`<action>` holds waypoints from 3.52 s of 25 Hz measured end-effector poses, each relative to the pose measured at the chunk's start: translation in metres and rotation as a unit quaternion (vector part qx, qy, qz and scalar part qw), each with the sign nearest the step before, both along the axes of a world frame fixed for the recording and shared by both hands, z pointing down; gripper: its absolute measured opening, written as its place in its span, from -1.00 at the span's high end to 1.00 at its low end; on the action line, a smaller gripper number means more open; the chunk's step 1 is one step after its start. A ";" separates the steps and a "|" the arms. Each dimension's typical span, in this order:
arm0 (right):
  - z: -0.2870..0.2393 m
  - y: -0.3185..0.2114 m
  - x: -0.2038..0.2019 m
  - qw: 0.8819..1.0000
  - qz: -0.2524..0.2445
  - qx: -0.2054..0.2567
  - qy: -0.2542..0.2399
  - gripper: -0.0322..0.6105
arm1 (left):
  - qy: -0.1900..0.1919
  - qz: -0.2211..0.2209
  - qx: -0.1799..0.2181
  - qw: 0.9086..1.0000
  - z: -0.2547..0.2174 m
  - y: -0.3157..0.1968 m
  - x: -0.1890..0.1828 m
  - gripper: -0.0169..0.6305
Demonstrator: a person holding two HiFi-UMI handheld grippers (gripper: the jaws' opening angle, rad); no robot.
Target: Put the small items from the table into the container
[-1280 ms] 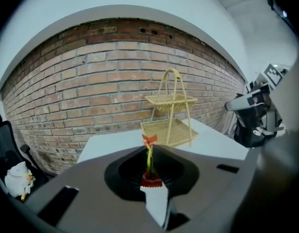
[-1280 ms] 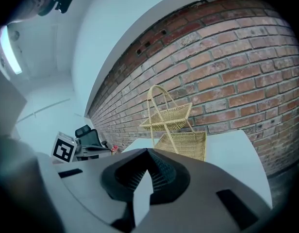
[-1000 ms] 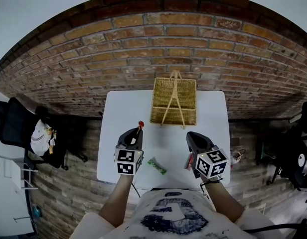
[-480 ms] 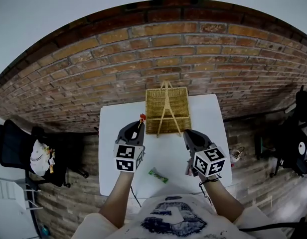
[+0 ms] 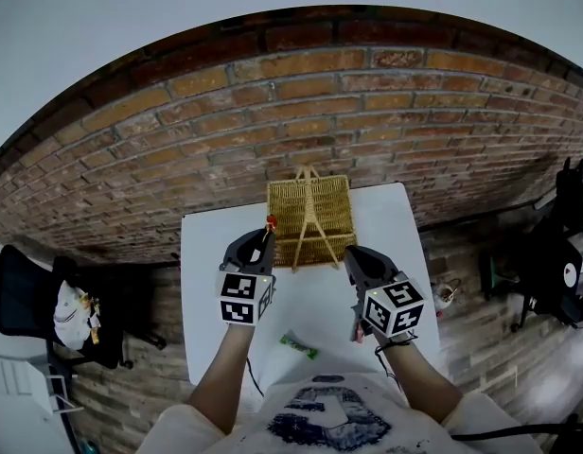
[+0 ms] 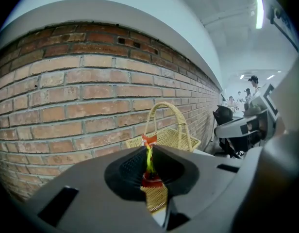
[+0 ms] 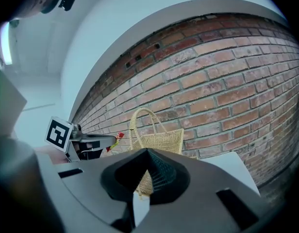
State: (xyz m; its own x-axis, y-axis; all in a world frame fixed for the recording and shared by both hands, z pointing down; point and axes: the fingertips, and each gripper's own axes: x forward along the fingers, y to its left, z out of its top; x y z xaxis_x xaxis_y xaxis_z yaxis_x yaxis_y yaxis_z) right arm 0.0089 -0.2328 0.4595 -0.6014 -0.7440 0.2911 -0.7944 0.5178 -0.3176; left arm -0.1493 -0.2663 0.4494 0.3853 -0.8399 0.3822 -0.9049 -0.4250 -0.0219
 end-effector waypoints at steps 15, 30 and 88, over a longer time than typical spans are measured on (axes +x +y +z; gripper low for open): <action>0.023 -0.029 0.006 1.000 0.019 -0.025 0.001 0.84 | 0.005 0.021 -0.017 1.000 0.022 -0.044 0.013 0.69; 0.036 -0.027 0.011 0.999 0.022 -0.036 0.006 0.84 | -0.007 0.025 -0.022 0.999 0.037 -0.048 0.020 0.68; -0.025 0.081 0.046 0.999 -0.016 0.034 -0.003 0.84 | 0.024 -0.039 0.072 0.996 -0.031 0.113 0.033 0.64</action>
